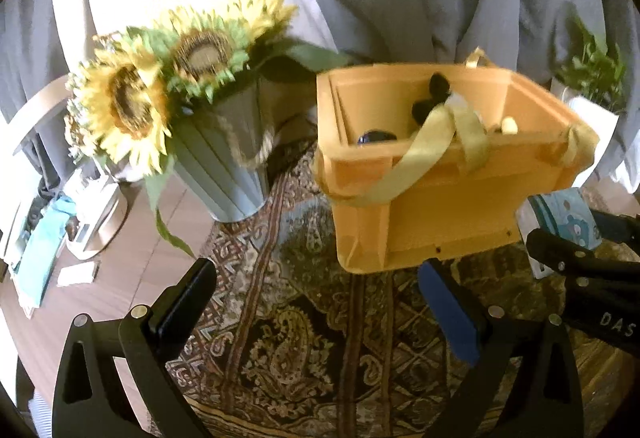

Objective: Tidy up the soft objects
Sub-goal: 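Lift the blue tissue box over the crate and release it with the right tool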

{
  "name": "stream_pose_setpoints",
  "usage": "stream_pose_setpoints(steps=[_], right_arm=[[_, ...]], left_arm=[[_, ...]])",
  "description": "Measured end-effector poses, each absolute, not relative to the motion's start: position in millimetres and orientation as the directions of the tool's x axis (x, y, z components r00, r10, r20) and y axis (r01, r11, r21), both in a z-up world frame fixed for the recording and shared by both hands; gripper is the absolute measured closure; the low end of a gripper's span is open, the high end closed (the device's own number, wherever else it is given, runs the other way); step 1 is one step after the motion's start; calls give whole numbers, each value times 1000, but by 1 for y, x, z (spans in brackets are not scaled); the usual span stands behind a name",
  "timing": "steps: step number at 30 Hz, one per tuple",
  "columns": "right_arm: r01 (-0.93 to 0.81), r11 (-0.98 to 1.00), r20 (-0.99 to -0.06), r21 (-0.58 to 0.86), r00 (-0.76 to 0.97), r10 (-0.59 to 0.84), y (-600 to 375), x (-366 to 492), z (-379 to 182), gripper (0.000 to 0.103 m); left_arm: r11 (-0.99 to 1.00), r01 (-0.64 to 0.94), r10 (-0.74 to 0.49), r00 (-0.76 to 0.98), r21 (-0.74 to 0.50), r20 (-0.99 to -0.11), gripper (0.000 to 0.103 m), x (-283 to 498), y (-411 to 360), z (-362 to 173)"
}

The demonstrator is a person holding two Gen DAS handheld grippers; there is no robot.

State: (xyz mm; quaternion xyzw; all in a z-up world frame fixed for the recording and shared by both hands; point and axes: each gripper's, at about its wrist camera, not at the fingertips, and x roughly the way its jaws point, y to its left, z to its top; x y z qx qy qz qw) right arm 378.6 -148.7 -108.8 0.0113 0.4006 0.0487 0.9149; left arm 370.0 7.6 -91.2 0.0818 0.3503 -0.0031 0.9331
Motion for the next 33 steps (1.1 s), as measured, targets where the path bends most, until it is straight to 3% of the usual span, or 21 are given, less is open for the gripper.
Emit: stream_pose_setpoints(steps=[22, 33], right_arm=[[-85, 996, -493, -29, 868, 60, -143, 359, -10, 29], [-59, 998, -453, -38, 891, 35, -153, 394, 1, 29]], left_arm=[[995, 40, 14, 859, 94, -511, 0, 363, 8, -32], [996, 15, 33, 860, 90, -509, 0, 378, 6, -28]])
